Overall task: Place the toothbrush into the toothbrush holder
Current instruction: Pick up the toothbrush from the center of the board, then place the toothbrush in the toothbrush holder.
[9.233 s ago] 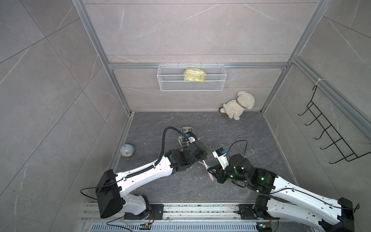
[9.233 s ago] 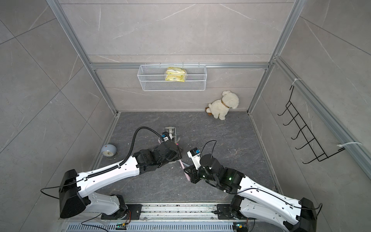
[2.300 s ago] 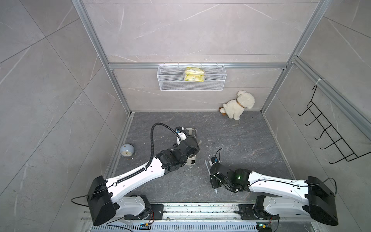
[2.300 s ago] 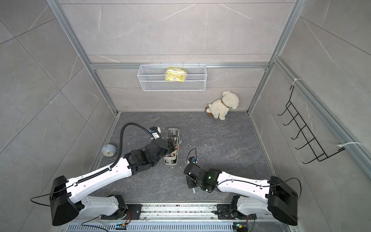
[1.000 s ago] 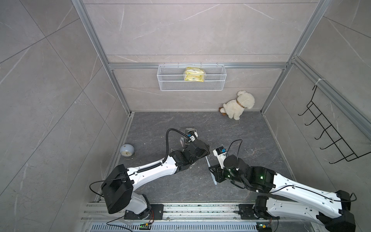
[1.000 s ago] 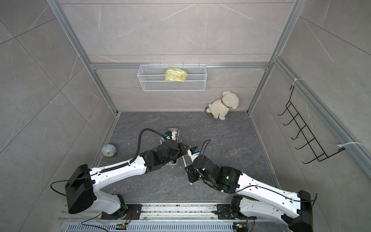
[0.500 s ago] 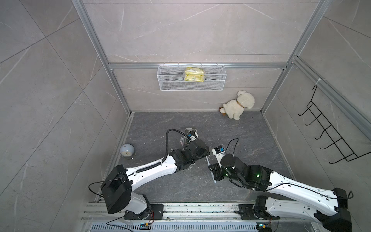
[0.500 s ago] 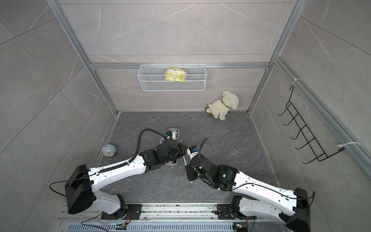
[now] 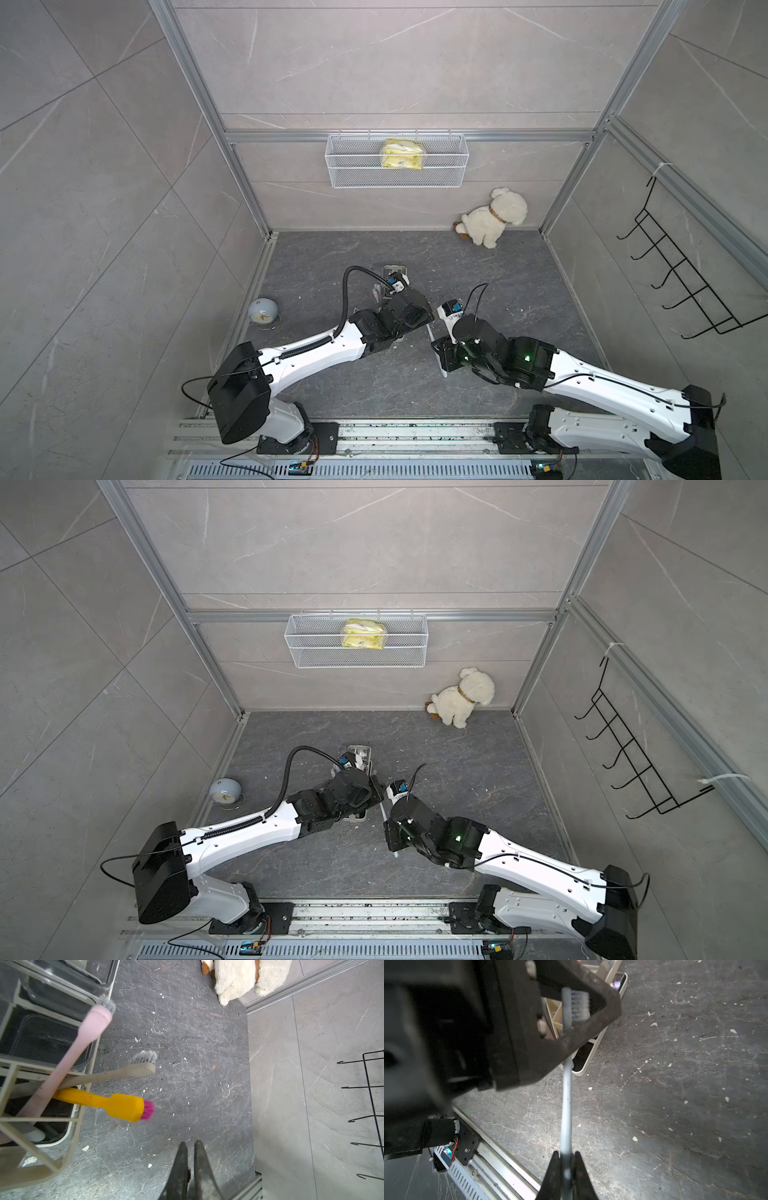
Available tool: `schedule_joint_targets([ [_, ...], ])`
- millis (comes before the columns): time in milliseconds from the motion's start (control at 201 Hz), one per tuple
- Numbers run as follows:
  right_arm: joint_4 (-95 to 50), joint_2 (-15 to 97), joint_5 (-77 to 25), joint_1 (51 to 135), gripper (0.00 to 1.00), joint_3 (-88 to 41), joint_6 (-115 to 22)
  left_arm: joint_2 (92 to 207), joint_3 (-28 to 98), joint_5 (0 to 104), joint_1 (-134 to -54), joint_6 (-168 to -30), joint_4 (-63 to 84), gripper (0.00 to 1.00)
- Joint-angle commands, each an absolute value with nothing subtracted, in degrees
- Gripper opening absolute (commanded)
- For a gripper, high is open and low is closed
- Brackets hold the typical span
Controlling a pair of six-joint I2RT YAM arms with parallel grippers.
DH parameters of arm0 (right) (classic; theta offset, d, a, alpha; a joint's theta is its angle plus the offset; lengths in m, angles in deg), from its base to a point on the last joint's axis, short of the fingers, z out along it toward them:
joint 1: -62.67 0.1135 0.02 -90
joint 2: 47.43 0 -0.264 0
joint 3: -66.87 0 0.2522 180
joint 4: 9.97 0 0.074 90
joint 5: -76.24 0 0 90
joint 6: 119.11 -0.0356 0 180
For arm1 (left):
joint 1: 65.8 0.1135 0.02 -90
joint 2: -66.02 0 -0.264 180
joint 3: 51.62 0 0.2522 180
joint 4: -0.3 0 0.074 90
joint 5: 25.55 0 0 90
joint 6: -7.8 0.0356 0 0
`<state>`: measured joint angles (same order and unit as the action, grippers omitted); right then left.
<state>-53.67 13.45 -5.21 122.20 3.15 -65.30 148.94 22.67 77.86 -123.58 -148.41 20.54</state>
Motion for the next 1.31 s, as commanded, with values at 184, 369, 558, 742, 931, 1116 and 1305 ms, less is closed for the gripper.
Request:
schedule_joint_targets([
  [184, -52.9, 13.0, -5.3, 121.3, 0.55, 1.1, -63.2, 145.7, 24.3, 80.8, -124.1, -145.7, 23.1, 0.0],
  [369, -51.1, 9.6, -3.6, 121.3, 0.68, 3.2, -61.7, 141.5, 24.9, 88.5, -124.0, -140.7, 30.7, 0.0],
  [558, -51.8, 8.3, -1.4, 121.1, 0.69, 4.8, -60.4, 138.1, 27.2, 103.1, -122.9, -127.5, 30.7, 0.0],
  [742, -52.4, 7.5, 0.5, 120.4, 0.69, 4.7, -60.1, 139.9, 26.4, 112.9, -120.8, -108.3, 13.5, 0.0],
  [931, -52.4, 7.9, 0.8, 120.0, 0.69, 5.0, -59.8, 145.0, 24.6, 114.2, -118.6, -90.8, -6.7, 0.0],
  [1116, -52.6, 9.1, 1.3, 119.6, 0.69, 4.7, -59.2, 151.1, 24.7, 112.6, -116.1, -86.2, -16.6, 0.0],
  [1305, -52.7, 9.1, 1.6, 119.2, 0.69, 4.8, -58.5, 154.2, 24.3, 112.5, -115.8, -85.5, -19.0, 0.0],
])
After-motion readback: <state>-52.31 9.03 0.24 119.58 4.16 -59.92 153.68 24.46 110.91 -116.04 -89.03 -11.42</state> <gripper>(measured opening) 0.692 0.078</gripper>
